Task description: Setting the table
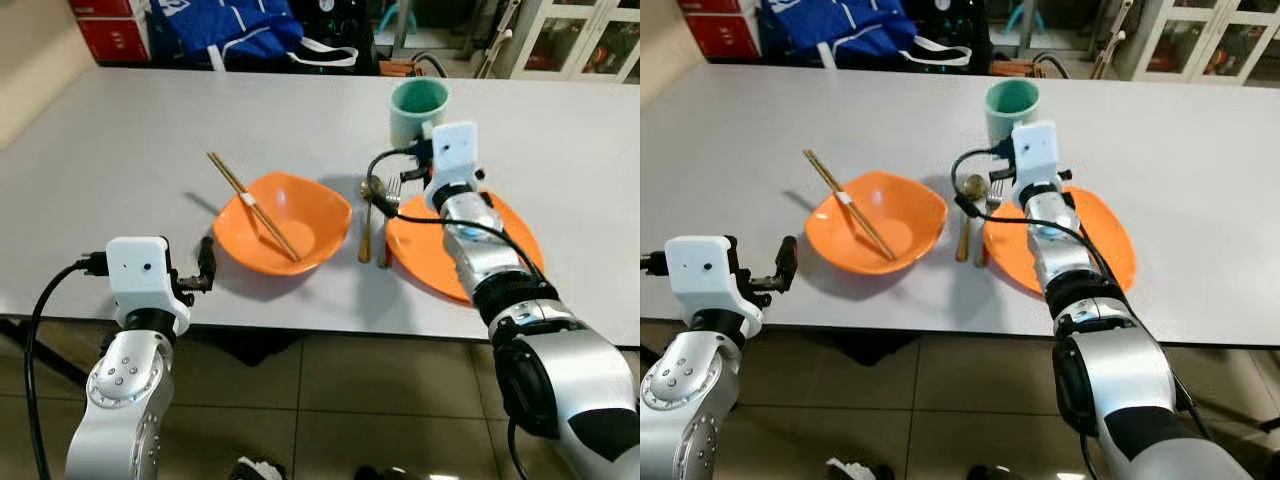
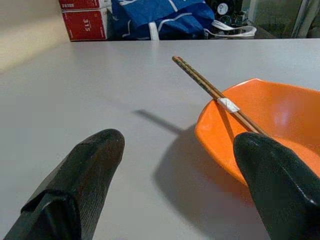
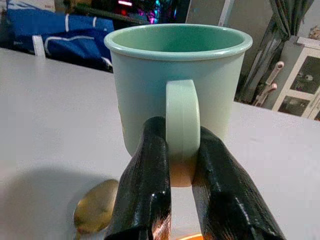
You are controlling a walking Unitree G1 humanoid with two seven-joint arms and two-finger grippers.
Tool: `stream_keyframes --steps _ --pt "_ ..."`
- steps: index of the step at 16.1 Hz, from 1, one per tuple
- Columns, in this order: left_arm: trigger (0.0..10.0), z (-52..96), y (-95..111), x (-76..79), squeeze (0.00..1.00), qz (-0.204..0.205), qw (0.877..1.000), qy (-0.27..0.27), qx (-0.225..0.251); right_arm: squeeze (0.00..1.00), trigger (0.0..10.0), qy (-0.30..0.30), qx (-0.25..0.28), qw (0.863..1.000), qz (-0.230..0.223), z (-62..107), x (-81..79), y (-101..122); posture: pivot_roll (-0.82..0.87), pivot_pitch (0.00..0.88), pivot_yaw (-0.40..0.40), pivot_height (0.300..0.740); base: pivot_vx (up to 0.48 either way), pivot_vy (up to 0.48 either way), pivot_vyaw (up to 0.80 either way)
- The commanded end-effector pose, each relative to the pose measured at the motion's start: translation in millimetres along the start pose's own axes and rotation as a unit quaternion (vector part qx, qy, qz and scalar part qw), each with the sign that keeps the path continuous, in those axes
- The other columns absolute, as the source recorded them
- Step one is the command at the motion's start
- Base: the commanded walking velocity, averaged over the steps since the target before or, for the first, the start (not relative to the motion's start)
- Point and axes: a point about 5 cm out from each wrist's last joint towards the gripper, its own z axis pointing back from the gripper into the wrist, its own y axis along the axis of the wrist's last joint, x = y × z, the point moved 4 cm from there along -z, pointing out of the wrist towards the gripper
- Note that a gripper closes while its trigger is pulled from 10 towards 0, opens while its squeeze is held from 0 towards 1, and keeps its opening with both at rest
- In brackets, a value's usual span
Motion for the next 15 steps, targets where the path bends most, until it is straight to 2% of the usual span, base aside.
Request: stream_keyframes --steps 1,4,6,9,11,15 --pt "10.0 1.5 2.6 -1.8 0.0 -0.004 1.0 0.0 0.002 0.0 10.0 0.001 0.005 1.0 0.008 -4.4 -2.7 8.4 0.05 0.071 0.027 0.74 0.0 0.0 0.0" --pt "10.0 3.8 3.3 -4.6 0.0 -0.009 1.0 0.002 0.001 0.0 10.0 -0.002 -0.004 1.0 0.015 -4.1 -6.3 4.6 0.07 0.076 0.03 0.74 0.0 0.0 0.0" --pt "10.0 6.3 3.7 -7.6 0.0 -0.012 1.0 0.004 0.0 0.0 10.0 -0.016 -0.001 0.999 0.031 -3.5 -1.4 4.1 0.08 0.08 0.032 0.74 0.0 0.0 0.0" --pt "10.0 7.4 3.8 -9.9 0.0 -0.015 1.0 0.006 -0.002 0.0 10.0 -0.044 -0.011 0.998 0.034 -0.9 12.3 -2.2 0.08 0.082 0.036 0.74 0.0 0.0 0.0" --pt "10.0 7.1 3.9 -10.4 0.0 -0.017 1.0 0.005 -0.003 0.0 10.0 -0.069 -0.021 0.996 0.042 4.5 28.4 -11.3 0.07 0.086 0.041 0.74 0.0 0.0 0.0" --pt "10.0 3.7 1.5 -4.5 0.0 -0.012 1.0 -0.006 -0.008 0.0 10.0 -0.095 -0.051 0.993 0.049 15.7 47.7 -32.1 0.04 0.088 0.046 0.74 0.0 0.0 0.0"
